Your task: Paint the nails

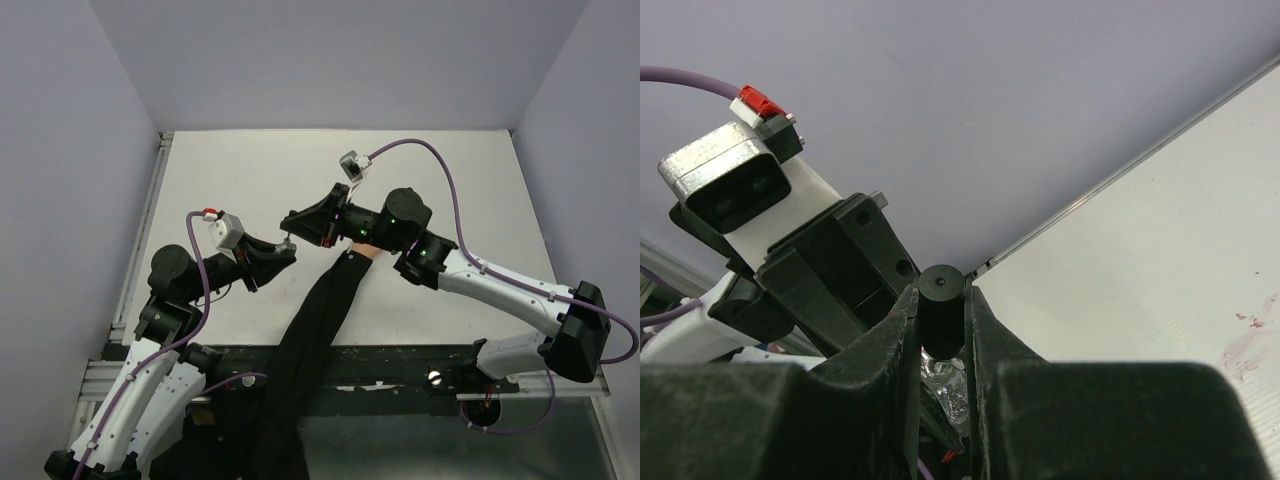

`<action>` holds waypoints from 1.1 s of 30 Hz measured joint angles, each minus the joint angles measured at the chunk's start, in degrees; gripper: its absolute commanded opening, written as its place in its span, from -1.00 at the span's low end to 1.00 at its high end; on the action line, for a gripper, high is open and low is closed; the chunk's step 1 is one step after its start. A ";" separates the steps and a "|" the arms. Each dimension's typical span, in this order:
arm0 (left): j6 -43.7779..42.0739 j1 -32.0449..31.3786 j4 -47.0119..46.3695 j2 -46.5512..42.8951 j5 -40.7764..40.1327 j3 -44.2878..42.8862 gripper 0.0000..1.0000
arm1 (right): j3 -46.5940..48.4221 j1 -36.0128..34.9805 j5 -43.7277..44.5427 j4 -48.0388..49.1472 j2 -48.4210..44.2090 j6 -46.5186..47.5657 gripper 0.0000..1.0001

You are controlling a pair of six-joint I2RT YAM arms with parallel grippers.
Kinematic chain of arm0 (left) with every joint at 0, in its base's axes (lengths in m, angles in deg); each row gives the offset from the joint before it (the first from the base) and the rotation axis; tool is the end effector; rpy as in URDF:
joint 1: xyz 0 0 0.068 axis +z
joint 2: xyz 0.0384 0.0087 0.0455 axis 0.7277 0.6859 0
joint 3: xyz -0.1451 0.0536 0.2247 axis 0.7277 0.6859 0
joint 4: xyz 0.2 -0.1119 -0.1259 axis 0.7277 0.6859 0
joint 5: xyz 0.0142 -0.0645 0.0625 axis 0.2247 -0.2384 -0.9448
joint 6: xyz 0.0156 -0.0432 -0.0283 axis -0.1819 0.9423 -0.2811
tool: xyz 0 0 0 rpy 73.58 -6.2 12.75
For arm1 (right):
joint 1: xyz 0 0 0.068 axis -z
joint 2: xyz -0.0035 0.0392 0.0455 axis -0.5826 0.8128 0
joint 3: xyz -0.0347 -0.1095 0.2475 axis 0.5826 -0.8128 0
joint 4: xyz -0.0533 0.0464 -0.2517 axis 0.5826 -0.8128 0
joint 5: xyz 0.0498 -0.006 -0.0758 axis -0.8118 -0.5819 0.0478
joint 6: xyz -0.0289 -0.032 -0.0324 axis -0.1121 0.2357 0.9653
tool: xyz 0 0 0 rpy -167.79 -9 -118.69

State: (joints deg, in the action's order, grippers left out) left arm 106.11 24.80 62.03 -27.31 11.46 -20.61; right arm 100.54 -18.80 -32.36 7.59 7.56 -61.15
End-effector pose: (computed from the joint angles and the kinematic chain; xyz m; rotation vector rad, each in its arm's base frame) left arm 0.1151 -0.0721 0.3362 0.6571 1.4751 -1.1161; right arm 0.1777 0.2669 0.3825 -0.5494 1.5278 1.4636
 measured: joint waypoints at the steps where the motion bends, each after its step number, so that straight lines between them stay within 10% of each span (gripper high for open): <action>1: 0.02 0.00 0.00 0.00 0.00 0.00 -1.00 | 0.00 0.00 0.00 -0.11 -0.02 0.00 -0.99; 33: 0.00 0.00 0.11 0.42 0.00 0.02 -1.00 | 0.07 -0.90 -1.09 -2.01 -0.37 1.38 -0.99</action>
State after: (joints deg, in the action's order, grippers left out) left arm 106.11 24.80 62.13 -26.89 11.46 -20.59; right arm 100.60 -19.70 -33.45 5.58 7.18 -59.78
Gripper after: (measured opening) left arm 0.316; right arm 0.244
